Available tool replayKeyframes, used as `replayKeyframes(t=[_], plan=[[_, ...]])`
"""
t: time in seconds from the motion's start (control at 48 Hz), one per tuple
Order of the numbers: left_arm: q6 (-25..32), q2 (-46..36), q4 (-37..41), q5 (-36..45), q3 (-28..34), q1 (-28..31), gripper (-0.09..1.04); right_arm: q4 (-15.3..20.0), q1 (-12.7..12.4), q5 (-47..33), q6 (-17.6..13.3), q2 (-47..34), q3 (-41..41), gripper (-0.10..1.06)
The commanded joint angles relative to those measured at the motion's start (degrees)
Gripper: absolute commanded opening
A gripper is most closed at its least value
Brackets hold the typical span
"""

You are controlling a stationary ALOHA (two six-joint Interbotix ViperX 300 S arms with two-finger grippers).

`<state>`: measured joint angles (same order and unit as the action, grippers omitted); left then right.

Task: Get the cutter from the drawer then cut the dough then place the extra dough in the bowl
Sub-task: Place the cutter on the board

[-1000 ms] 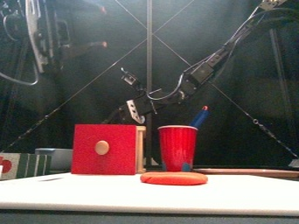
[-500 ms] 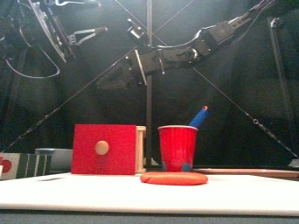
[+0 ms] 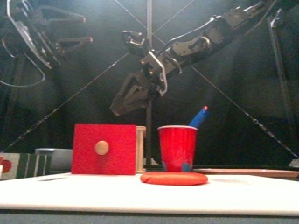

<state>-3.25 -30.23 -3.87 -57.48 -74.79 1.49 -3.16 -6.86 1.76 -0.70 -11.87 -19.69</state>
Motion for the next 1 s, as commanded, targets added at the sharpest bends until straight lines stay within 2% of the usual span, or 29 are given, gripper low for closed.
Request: replayKeyframes(t=[0.021, 0.104, 0.396, 0.458, 0.562, 0.667, 0.792, 1.0], plan=[[0.1, 0.1, -0.4, 8.2, 1.3, 0.2, 0.91, -0.1, -1.1, 1.4, 0.1, -0.2, 2.5, 0.77], [0.1, 0.0, -0.4, 12.7, 1.7, 0.2, 0.91, 0.1, -1.6, 3.3, 0.1, -1.4, 3.3, 0.77], [0.1, 0.0, -0.5, 12.9, 1.4, 0.2, 0.90, -0.7, -2.5, 5.0, 0.5, -4.4, 5.0, 0.75], [-0.1, 0.0, -0.4, 12.9, 1.3, 0.2, 0.90, -1.4, -2.5, 6.1, 0.4, -4.8, 5.5, 0.67], [-0.1, 0.0, -0.5, 12.8, 1.1, 0.2, 0.90, -2.5, -2.2, 6.4, 0.3, -4.0, 5.9, 0.49], [0.0, 0.1, -0.5, 13.0, 1.1, 0.4, 0.90, -2.9, -1.6, 7.1, 0.2, -1.7, 5.5, 0.36], [0.2, 0.0, -1.8, 13.1, 1.0, 1.1, 0.90, -3.1, 0.8, 8.3, 0.6, 3.6, 5.4, 0.36], [0.1, 0.0, -2.1, 13.1, 1.1, 3.6, 0.90, -7.5, 1.4, 8.5, 0.2, 13.9, 0.2, 0.36]])
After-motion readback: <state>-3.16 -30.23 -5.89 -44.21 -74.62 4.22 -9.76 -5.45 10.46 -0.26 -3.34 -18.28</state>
